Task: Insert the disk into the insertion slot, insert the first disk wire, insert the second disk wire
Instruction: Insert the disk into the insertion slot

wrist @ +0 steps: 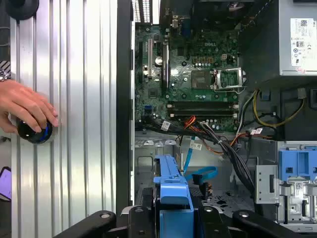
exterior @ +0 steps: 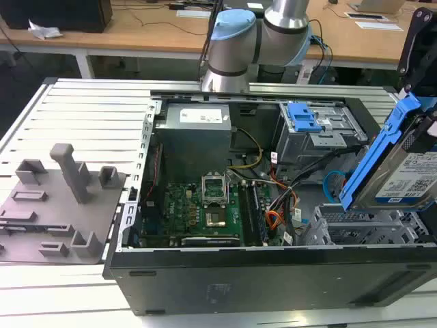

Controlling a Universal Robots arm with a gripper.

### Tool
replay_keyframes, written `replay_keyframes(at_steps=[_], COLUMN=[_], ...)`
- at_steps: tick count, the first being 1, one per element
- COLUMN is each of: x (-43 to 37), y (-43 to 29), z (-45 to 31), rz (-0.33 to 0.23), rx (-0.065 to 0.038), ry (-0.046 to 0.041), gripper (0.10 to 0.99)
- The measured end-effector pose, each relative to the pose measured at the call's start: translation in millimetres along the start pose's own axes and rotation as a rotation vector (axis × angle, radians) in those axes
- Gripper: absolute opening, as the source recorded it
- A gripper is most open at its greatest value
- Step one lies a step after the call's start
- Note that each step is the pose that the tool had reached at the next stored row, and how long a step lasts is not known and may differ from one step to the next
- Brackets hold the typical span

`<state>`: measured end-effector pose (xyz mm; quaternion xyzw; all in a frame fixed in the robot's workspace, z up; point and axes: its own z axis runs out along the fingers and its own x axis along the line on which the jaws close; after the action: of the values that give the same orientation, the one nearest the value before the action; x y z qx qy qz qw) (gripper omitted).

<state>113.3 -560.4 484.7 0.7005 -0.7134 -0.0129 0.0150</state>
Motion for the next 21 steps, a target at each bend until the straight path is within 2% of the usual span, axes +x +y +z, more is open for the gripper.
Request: replay_keyframes(at_steps=[8,21], x=[0.0,-0.1], y=[-0.5,-0.8], z=[12.6,21.4], rz=[0.0,0.0], rx=[0.0,0.0], ry=[0.0,-0.0001], gripper=[0.369,0.369])
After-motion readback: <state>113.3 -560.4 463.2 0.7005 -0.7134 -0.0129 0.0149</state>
